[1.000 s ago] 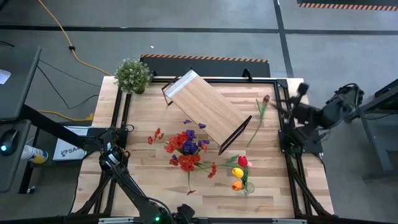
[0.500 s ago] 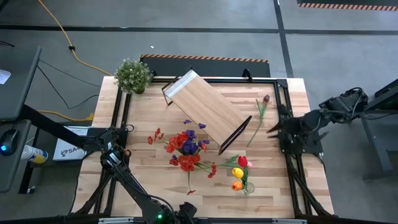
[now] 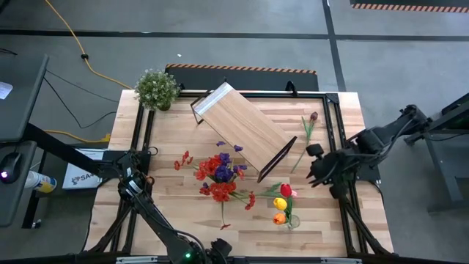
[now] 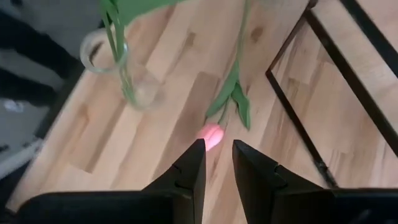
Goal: Pick and place flowers into a vace then onto a shelf
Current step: Put the pink tulip into the right transparent vase
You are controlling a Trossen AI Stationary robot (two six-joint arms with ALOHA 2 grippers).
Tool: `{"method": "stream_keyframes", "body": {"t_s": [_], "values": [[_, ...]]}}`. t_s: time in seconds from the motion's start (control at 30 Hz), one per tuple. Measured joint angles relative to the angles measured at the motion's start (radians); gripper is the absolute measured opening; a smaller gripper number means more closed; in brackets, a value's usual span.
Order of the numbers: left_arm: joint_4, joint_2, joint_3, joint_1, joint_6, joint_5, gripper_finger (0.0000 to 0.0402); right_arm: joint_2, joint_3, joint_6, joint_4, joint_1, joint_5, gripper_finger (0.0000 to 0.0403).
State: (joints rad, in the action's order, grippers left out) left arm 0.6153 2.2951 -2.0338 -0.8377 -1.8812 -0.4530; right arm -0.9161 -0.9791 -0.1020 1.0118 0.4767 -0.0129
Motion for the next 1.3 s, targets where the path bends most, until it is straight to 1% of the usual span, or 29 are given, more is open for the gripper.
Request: {"method": "stream_keyframes", "body": {"t_s": [0.27,0.37,0.47,0.6,0.83,0.97,1.17,1.3], "values": [[-0.001,0.0,0.0,0.0,0.019,0.001,0.0211,-0.025,0.002,0.018,-0.011,-0.001,-0.014,0.0071],[0.0,0.0,0.0,0.0,0.033,0.001,0.0211,-0.024,0.041,0.007,-0.089,-0.001,-0.002,0.0071],[-0.001,0.0,0.0,0.0,0.04,0.001,0.0211,-0.025,0.114,-0.004,-0.199,-0.001,0.02,0.0071],[-0.019,0.0,0.0,0.0,0.044,0.001,0.0211,-0.025,0.218,-0.013,-0.346,-0.001,0.016,0.0071],[-0.039,0.0,0.001,0.0,0.044,0.002,0.0211,-0.024,0.386,-0.081,-0.606,-0.001,-0.001,0.0071],[-0.039,0.0,0.001,0.0,0.045,0.024,0.0211,-0.024,0.449,-0.127,-0.681,-0.001,-0.012,0.0071],[-0.038,0.0,0.001,0.0,0.045,0.025,0.0211,-0.024,0.522,-0.199,-0.776,-0.001,-0.007,0.0071],[-0.038,0.0,0.001,0.0,0.045,0.025,0.0211,-0.025,0.546,-0.237,-0.799,-0.003,0.004,0.0071]]}}
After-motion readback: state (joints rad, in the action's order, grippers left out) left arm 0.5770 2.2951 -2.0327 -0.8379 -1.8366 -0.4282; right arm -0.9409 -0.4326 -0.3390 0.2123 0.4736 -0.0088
